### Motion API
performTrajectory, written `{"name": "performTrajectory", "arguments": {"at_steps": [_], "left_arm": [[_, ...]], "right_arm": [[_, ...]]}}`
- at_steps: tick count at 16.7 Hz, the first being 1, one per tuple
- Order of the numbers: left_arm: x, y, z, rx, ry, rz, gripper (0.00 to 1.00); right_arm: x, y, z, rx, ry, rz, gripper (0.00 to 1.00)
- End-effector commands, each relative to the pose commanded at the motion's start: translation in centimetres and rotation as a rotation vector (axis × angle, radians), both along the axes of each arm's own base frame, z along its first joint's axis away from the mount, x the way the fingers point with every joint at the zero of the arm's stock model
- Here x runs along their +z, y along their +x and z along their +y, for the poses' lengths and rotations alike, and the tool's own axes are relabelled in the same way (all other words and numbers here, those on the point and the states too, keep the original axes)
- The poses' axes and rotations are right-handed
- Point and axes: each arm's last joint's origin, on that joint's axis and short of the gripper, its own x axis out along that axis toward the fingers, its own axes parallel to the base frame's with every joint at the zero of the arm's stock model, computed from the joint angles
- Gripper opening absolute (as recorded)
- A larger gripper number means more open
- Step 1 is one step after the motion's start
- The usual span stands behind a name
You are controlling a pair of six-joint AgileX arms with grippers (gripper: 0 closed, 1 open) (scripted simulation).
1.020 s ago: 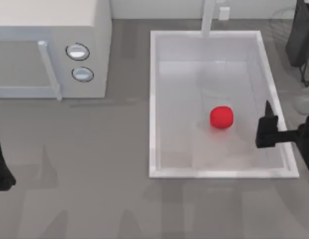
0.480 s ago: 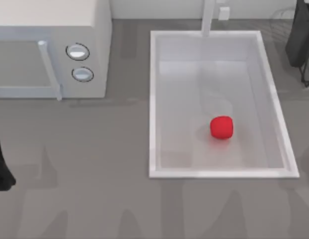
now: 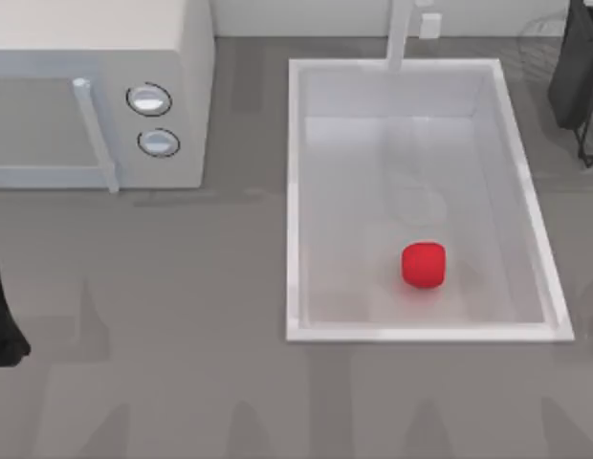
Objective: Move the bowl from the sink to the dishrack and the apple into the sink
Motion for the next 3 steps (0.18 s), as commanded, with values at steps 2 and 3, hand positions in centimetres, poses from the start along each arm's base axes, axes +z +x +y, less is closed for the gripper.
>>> {"name": "performTrajectory", "arguments": {"at_steps": [2,3], "left_arm": [[0.0,0.0,0.0,0.0,0.0,0.0,1.0],[0.0,0.0,0.0,0.0,0.0,0.0,1.0]], "right_arm": [[0.29,-0.18,-0.06,-0.003,0.0,-0.015,1.0],[0.29,-0.18,-0.06,-0.003,0.0,-0.015,1.0]]}}
